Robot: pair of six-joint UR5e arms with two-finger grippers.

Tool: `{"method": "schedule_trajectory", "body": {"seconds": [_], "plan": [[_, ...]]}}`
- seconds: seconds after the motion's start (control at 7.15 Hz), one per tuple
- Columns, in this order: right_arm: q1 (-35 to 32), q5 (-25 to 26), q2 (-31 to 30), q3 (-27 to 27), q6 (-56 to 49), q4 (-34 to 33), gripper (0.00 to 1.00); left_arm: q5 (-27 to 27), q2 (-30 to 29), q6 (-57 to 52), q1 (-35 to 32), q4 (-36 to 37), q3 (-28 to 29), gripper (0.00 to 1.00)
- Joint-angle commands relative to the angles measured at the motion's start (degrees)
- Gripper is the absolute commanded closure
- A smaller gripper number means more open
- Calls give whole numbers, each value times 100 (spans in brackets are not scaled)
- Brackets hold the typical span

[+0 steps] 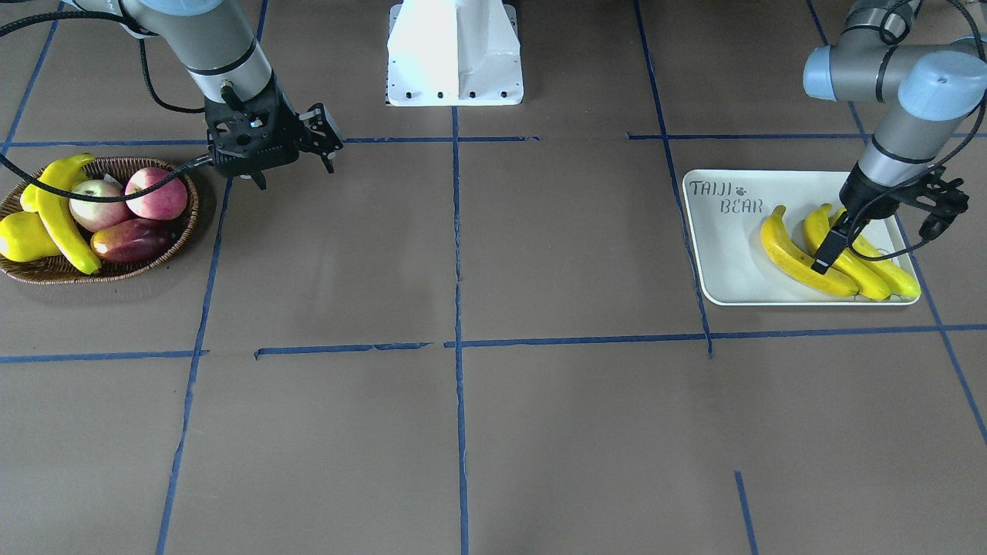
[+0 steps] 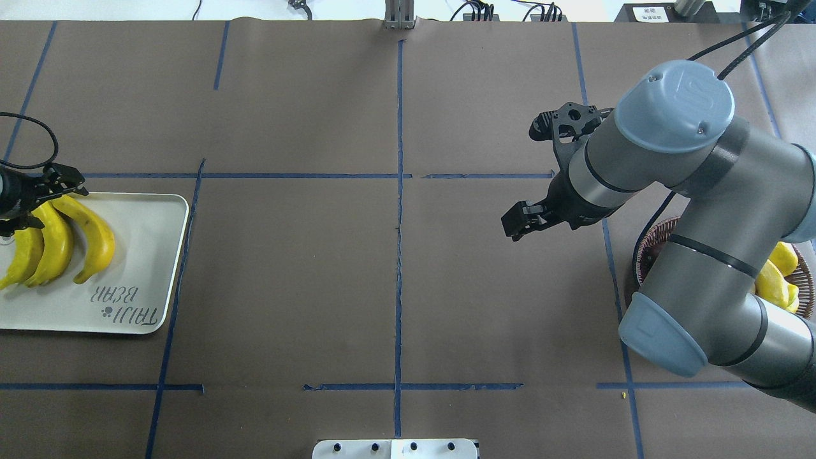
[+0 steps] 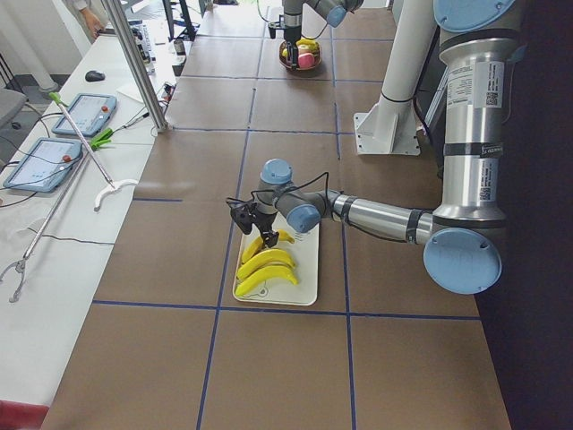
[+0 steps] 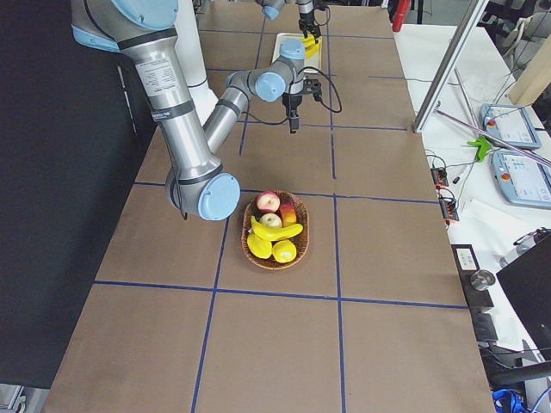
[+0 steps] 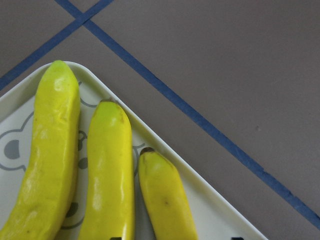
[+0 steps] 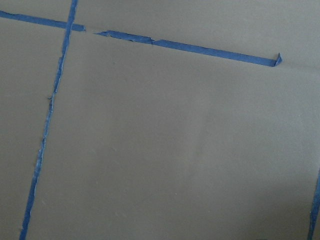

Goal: Transfer all bananas from basket to plate

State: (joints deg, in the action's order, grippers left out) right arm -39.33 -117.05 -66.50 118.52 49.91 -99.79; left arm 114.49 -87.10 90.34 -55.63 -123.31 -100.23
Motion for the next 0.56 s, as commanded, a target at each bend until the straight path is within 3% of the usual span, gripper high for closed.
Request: {"method": "schedule_trajectory", "body": {"seconds": [0.0, 0.42], "plan": [[-100, -10, -614, 441, -234, 3, 0, 845, -87, -17, -290, 35, -574, 0], [-854, -413, -1898, 856, -1463, 65, 0, 795, -483, 19, 174, -18, -945, 0]]}}
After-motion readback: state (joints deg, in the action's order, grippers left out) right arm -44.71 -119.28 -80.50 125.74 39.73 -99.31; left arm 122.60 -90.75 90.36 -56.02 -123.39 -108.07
